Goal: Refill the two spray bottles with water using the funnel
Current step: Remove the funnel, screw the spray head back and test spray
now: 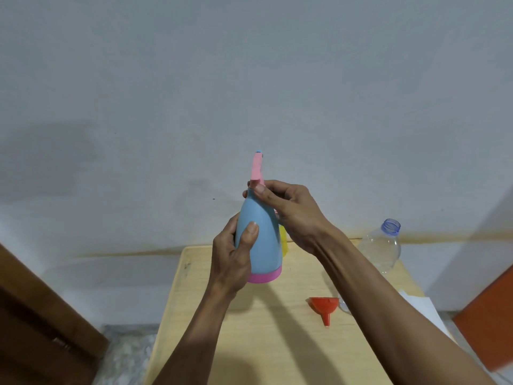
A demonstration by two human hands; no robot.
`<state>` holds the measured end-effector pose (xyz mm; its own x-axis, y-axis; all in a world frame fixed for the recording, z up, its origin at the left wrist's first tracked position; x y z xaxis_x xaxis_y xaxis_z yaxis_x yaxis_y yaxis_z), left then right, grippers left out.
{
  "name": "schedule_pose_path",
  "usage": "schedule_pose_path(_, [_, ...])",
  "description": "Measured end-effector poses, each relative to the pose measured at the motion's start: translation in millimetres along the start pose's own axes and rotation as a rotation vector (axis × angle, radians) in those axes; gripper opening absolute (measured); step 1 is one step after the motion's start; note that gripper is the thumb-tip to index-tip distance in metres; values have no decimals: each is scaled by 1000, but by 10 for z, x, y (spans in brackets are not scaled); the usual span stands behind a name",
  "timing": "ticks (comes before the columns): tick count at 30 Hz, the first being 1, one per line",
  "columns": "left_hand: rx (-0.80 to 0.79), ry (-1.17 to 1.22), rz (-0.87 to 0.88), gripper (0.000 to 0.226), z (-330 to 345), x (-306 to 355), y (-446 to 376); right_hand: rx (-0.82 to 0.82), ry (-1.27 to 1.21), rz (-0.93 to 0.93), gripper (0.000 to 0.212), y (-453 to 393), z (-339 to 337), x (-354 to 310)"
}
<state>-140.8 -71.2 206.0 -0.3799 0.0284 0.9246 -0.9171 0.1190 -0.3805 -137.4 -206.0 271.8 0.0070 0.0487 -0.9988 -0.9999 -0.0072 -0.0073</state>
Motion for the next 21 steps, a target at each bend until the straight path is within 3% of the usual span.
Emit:
schedule_pose_path(3, [-15, -4, 1, 39, -18, 7, -10, -9, 31, -30, 26, -3, -37, -34])
schedule_pose_path(10, [30, -63, 4, 48, 8, -56, 22, 185, 197, -152, 15, 9, -28, -39])
schedule_pose_path(21, [63, -122, 39, 52, -3, -81, 81, 310, 153, -110, 27, 98, 25, 47])
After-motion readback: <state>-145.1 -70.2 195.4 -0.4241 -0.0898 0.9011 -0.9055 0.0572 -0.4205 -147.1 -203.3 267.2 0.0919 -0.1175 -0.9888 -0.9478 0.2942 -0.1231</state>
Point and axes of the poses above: each hand's wrist, its own y-axis away from the middle knuckle, its own z-axis out of the palm, x = y × z, the point moved 4 cm from there along -y, towards the middle knuckle, and after that the axes turned 7 degrees about z, right-handed, at the moved point
